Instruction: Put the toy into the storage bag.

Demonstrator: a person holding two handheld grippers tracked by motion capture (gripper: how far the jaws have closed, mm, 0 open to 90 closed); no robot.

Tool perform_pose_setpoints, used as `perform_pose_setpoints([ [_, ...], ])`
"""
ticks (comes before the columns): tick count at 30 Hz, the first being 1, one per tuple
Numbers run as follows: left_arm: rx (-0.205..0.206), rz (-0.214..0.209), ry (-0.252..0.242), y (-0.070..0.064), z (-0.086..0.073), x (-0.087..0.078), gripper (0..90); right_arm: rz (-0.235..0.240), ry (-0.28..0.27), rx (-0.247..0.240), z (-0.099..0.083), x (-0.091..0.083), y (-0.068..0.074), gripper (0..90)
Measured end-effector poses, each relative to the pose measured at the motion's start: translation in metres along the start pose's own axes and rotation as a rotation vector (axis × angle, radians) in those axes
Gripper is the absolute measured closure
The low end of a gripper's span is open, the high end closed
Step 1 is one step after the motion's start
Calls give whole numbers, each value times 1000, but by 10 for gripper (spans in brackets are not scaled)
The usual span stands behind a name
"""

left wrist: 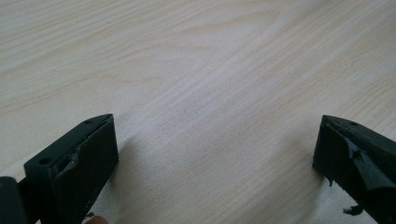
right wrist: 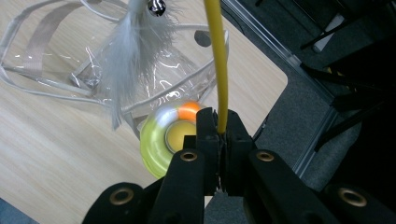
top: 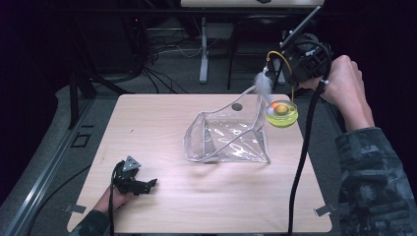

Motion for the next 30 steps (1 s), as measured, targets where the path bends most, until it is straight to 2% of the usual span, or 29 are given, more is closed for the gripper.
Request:
perform_pose_setpoints([
  [11,-2,0,0,0,0,0,0,1,-26,-31,25,-1,12,878],
  [18,-2,0,0,0,0,0,0,5,-24,-62,38,1,22,878],
  [30,-1,0,0,0,0,0,0,46,-59,-79,61,11,43,878],
])
Point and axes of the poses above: each handheld gripper's, and its own axes: x roughly forward along the jaws, z roughly out of its top, y roughly to its left, the point moved 9 cm from there along x, roughly forward along the jaws, and after that the axes turned 2 degrees about -x, right-handed, at the moved point
